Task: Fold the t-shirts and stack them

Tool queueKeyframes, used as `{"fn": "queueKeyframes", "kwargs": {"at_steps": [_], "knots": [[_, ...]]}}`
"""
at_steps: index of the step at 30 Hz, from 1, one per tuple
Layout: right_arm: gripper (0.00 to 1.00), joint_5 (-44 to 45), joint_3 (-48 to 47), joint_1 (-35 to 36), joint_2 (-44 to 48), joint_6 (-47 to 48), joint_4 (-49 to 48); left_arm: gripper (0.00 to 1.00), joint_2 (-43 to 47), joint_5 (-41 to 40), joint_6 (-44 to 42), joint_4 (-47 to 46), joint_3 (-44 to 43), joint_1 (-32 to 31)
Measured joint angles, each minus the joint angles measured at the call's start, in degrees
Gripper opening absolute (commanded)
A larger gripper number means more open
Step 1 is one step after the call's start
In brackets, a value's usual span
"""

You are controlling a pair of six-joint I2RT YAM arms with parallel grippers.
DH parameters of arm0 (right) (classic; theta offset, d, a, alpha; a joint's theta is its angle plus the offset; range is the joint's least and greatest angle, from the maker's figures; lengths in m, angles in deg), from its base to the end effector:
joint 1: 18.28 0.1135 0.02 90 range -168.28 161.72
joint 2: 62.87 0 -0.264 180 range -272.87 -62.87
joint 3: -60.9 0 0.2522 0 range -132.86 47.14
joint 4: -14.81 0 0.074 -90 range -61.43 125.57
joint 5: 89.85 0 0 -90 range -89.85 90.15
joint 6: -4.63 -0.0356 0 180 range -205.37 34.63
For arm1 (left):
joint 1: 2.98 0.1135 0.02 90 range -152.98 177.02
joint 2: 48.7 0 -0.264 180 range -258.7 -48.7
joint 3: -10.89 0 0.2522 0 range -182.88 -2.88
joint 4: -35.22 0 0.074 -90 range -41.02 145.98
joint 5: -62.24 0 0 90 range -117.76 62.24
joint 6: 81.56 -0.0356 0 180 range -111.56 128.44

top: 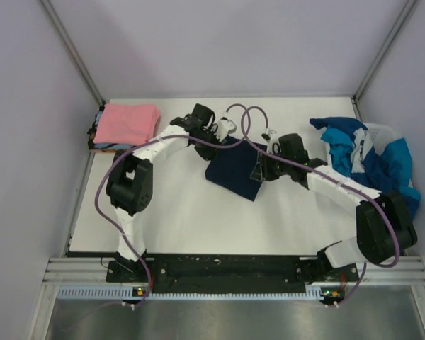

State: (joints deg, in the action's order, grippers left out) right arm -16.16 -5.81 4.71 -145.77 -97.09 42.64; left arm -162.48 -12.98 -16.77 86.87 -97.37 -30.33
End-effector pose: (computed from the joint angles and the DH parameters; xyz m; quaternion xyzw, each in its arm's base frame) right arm 0.2790 0.1292 0.2300 -0.1446 0.9014 0.2400 0.3301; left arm 0.3833 -0.2085 0.2397 0.4538 0.8369 -0.1286 0.2779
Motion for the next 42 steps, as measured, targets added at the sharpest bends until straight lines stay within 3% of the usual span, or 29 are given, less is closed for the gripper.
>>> {"fn": "queueKeyframes", "kwargs": {"at_steps": [4, 7, 18, 22, 27, 34, 42], "knots": [[0.19, -11.15, 9.64, 1.29, 1.62, -6.82, -12.39, 0.29, -2.05, 2.86, 1.11, 0.35, 4.11, -0.22], [0.17, -12.57, 11.45, 1.22, 0.76, -8.68, -13.22, 0.29, -2.99, 4.74, 1.73, 0.26, 6.32, -0.17], [0.18, -3.06, 10.49, -3.39, -2.99, -7.80, -1.75, 0.34, 5.03, 8.74, 2.69, -1.38, 20.57, -0.24], [0.19, -0.28, 10.45, -3.74, -1.55, -6.29, 3.26, 0.37, 8.37, 6.69, 2.12, 0.24, 21.24, -0.37], [0.18, 1.18, 8.52, 0.50, 4.90, -4.37, 6.54, 0.31, 15.54, 6.38, 1.95, 0.98, 21.22, -0.92], [0.13, -10.58, 9.11, 3.30, 6.14, -9.60, -7.54, 0.29, 14.56, 10.25, 1.44, -0.09, 21.35, -5.88], [0.09, -11.13, 15.69, 2.84, -6.78, -15.19, -12.85, 0.30, 9.94, 8.55, -0.13, -1.90, 27.93, -6.16]]}}
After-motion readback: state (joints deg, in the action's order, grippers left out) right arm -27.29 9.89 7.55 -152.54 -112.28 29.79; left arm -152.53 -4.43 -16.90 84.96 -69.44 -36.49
